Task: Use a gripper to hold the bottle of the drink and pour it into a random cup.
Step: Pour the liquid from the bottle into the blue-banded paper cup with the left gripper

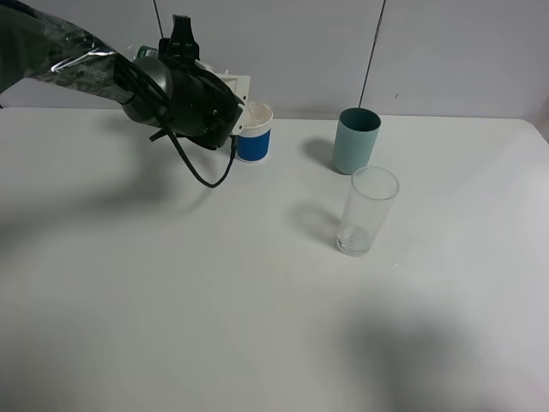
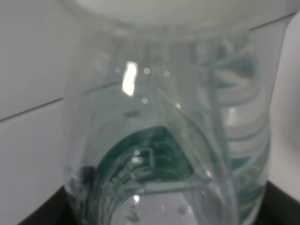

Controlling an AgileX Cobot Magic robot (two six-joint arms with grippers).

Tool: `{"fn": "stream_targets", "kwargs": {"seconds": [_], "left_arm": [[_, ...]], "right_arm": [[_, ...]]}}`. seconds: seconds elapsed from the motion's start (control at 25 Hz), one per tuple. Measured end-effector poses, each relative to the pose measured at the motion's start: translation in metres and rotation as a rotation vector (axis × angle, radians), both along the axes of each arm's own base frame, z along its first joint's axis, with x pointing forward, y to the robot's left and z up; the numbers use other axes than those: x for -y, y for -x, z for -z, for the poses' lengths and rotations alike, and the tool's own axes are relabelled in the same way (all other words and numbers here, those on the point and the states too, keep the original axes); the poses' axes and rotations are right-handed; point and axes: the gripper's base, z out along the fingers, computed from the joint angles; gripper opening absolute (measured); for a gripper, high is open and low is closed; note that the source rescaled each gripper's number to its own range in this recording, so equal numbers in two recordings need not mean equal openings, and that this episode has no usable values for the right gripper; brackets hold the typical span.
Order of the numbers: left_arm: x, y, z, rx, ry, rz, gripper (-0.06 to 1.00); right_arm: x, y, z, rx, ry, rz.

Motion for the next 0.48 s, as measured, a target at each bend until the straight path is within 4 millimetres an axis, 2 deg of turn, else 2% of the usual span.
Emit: {"fn": "stream_targets", "kwargs": {"seconds": [0.48], "left_arm": [[-0.0001, 0.0, -0.0002, 0.0, -0.007, 0.001, 0.0]], "right_arm": [[0.0, 0.0, 0.0, 0.0, 0.0, 0.0]]}}
